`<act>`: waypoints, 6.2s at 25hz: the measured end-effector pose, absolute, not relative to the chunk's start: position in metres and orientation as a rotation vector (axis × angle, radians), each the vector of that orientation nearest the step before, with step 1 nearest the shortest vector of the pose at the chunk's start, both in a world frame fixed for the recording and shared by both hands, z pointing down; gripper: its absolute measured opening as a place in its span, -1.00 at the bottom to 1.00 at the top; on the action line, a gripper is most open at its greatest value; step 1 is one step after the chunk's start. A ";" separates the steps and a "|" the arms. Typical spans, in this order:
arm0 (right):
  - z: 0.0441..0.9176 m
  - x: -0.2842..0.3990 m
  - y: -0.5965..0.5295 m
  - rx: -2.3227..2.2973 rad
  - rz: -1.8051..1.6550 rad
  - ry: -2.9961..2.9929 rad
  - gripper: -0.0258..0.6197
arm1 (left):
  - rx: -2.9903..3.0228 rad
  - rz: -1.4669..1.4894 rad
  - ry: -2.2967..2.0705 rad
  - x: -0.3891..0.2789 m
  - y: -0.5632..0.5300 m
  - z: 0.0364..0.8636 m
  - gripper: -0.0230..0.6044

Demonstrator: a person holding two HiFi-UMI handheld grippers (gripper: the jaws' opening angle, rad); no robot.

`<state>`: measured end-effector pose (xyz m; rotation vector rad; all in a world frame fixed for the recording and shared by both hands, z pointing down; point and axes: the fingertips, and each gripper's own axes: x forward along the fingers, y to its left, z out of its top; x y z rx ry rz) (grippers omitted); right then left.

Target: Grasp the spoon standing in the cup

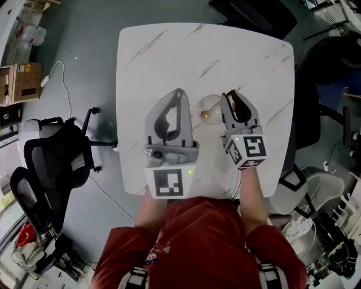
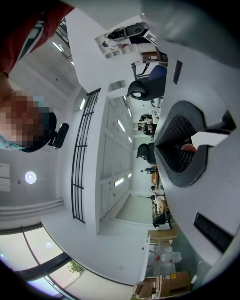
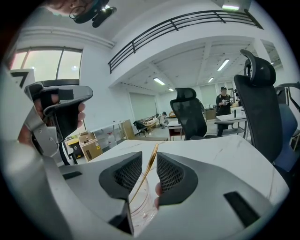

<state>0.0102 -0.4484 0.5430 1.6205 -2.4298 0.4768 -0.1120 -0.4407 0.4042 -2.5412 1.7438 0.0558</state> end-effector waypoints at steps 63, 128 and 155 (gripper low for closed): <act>0.407 0.016 -0.366 1.737 0.038 -2.626 -0.87 | -2.397 0.135 1.773 -0.098 -0.324 0.337 -0.90; 0.271 0.112 -0.169 1.756 -0.500 -2.753 -0.87 | -2.259 0.223 1.708 -0.016 -0.157 0.272 -0.90; 0.279 0.097 -0.202 1.752 -0.437 -2.794 -0.87 | -2.267 0.214 1.743 -0.031 -0.192 0.283 -0.90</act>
